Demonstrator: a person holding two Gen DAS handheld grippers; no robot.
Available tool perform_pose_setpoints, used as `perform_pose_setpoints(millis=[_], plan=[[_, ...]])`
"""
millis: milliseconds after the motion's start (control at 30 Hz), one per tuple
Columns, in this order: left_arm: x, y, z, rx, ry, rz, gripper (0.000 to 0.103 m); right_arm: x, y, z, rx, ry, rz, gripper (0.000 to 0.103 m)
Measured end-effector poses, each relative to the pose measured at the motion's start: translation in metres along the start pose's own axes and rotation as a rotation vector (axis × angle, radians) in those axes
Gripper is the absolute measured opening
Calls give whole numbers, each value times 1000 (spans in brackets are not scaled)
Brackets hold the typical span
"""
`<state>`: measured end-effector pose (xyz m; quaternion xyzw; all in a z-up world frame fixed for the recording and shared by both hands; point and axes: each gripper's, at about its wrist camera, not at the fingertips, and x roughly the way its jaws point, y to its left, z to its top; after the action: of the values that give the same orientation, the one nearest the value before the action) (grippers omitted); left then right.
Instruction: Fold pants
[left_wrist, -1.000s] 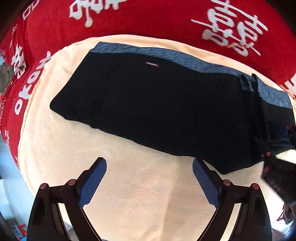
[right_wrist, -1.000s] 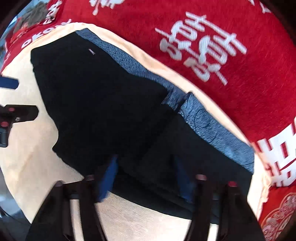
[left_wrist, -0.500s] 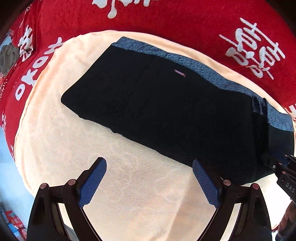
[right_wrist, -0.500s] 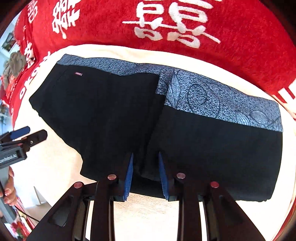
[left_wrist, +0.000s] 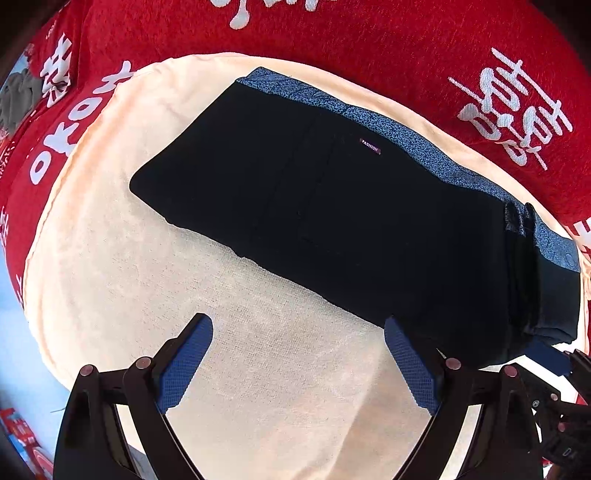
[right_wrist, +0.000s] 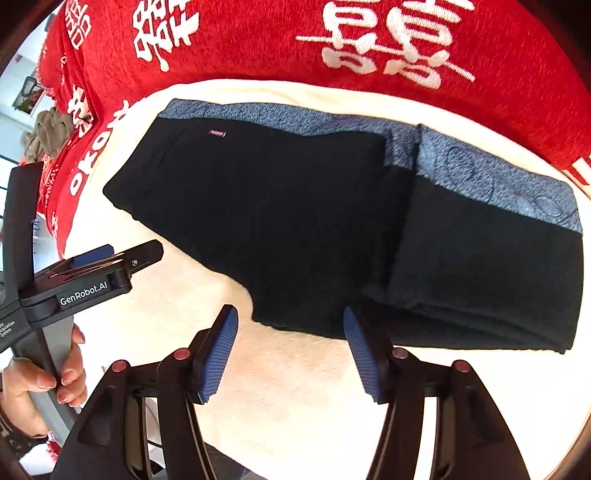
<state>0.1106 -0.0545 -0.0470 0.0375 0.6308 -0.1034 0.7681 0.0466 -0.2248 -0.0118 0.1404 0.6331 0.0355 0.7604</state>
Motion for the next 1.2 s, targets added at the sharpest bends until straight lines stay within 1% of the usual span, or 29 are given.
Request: perform_pose_setpoints(millis=[133, 400, 433, 467, 500, 567, 633, 667, 767, 867, 933, 1000, 1067, 1100, 1200], plan=[[1, 2, 1, 9, 6, -10, 95, 4, 5, 1, 2, 10, -3, 67], [1, 9, 6, 21, 11, -26, 95, 8, 7, 3, 36, 8, -25, 68], [2, 9, 7, 24, 16, -32, 95, 9, 6, 4, 43, 4, -29, 69], [2, 8, 7, 22, 19, -39, 95, 9, 4, 4, 52, 1, -34, 73], [4, 7, 7, 24, 25, -51, 95, 11, 2, 5, 61, 2, -37, 75], [6, 7, 9, 23, 33, -80, 95, 17, -4, 7, 88, 15, -33, 77], [8, 13, 12, -7, 34, -115, 95, 28, -12, 5, 127, 40, -20, 76], [9, 18, 14, -29, 30, -132, 95, 30, -14, 5, 142, 38, -14, 76], [12, 39, 19, -110, 11, -169, 95, 30, -15, 5, 142, 27, -9, 78], [15, 55, 23, -143, -24, -195, 95, 32, -13, 5, 133, 26, -13, 79], [18, 65, 26, -164, -55, -244, 95, 33, -13, 6, 121, 27, -16, 79], [25, 75, 29, -205, -66, -340, 95, 34, -12, 7, 112, 28, -14, 79], [32, 83, 31, -248, -75, -466, 95, 35, -13, 8, 107, 26, -9, 79], [36, 86, 32, -265, -81, -503, 95, 35, -14, 8, 109, 22, -3, 79], [49, 93, 34, -319, -100, -555, 95, 35, -17, 7, 112, 9, 8, 79]])
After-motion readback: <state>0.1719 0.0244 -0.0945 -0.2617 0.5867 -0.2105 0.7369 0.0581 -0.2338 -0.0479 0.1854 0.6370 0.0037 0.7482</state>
